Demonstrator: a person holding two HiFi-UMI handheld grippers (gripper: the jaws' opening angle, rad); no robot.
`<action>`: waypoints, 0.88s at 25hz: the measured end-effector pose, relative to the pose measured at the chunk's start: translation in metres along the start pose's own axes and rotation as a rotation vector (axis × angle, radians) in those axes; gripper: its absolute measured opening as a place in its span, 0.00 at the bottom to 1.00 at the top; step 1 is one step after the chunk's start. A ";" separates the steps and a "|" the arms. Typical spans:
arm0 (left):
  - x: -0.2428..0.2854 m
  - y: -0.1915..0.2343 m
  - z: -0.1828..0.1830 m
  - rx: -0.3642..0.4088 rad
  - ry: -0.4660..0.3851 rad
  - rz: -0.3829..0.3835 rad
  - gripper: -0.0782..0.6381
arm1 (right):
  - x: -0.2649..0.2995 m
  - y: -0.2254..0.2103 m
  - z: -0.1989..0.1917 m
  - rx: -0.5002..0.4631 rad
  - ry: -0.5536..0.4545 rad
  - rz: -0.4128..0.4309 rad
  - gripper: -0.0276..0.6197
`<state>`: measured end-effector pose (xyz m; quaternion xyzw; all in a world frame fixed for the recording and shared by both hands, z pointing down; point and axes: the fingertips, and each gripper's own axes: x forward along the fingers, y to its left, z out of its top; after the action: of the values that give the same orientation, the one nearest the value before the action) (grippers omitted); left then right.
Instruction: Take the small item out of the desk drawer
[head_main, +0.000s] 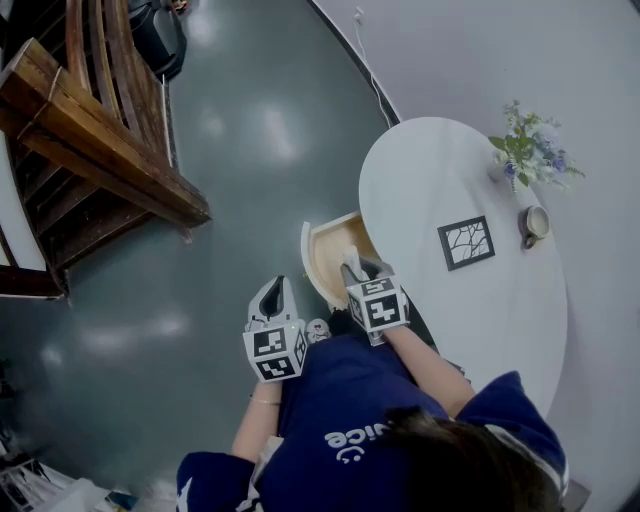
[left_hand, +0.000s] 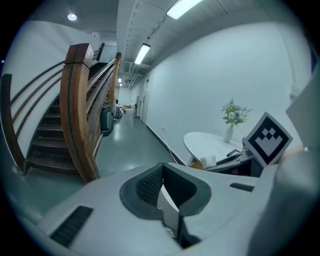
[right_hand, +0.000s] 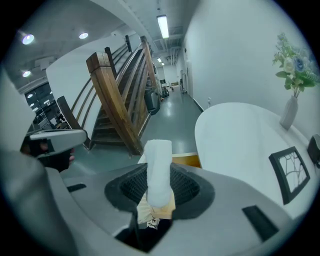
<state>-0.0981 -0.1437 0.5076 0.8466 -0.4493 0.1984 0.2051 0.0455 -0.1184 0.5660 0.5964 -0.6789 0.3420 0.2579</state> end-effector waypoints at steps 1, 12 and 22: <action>0.000 -0.002 0.001 0.004 -0.004 -0.008 0.11 | -0.005 0.000 0.001 -0.001 -0.011 -0.006 0.25; -0.004 -0.022 0.025 0.055 -0.066 -0.070 0.12 | -0.052 -0.008 0.027 0.015 -0.169 -0.061 0.25; -0.016 -0.043 0.050 0.101 -0.128 -0.120 0.12 | -0.091 -0.020 0.043 -0.015 -0.289 -0.129 0.25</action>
<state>-0.0624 -0.1368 0.4499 0.8922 -0.3993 0.1534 0.1446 0.0819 -0.0953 0.4725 0.6797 -0.6718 0.2305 0.1832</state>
